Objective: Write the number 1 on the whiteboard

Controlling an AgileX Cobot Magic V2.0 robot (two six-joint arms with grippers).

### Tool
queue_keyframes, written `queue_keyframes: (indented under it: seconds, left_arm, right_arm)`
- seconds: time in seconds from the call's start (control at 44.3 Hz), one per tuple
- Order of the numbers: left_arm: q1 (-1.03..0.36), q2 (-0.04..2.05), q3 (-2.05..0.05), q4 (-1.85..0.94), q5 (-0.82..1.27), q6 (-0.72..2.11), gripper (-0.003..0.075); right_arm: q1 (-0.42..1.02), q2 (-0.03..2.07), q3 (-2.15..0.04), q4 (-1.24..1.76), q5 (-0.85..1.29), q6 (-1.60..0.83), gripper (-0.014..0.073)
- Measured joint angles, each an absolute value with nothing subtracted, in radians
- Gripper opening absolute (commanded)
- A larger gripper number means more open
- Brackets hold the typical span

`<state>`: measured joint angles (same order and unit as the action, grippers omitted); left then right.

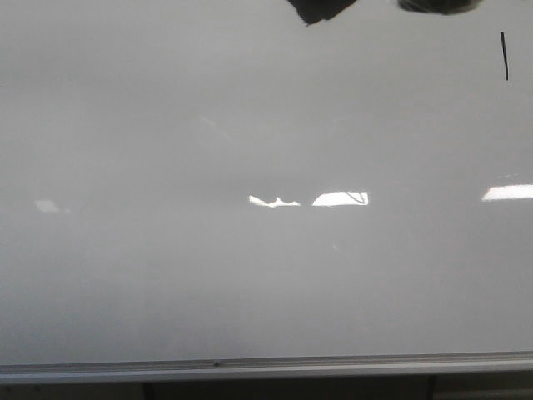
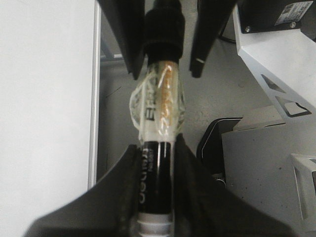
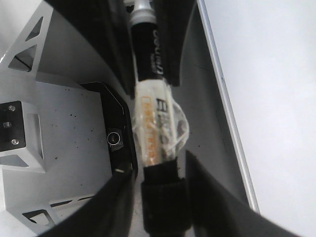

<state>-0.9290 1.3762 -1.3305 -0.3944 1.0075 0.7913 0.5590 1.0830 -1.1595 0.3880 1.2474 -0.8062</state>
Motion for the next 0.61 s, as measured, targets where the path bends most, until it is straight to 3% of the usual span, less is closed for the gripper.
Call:
queue_keyframes:
  seconds: [0.293, 0.609]
  left_arm:
    - [-0.924, 1.376, -1.331, -0.361, 1.012, 0.751, 0.0008]
    - [-0.746, 1.284, -1.319, -0.202, 1.034, 0.467, 0.0012]
  right_arm:
    - [0.530, 1.063, -1.160, 0.327, 1.247, -0.746, 0.0496]
    - [0.305, 0.949, -1.160, 0.193, 1.253, -0.548, 0.0496]
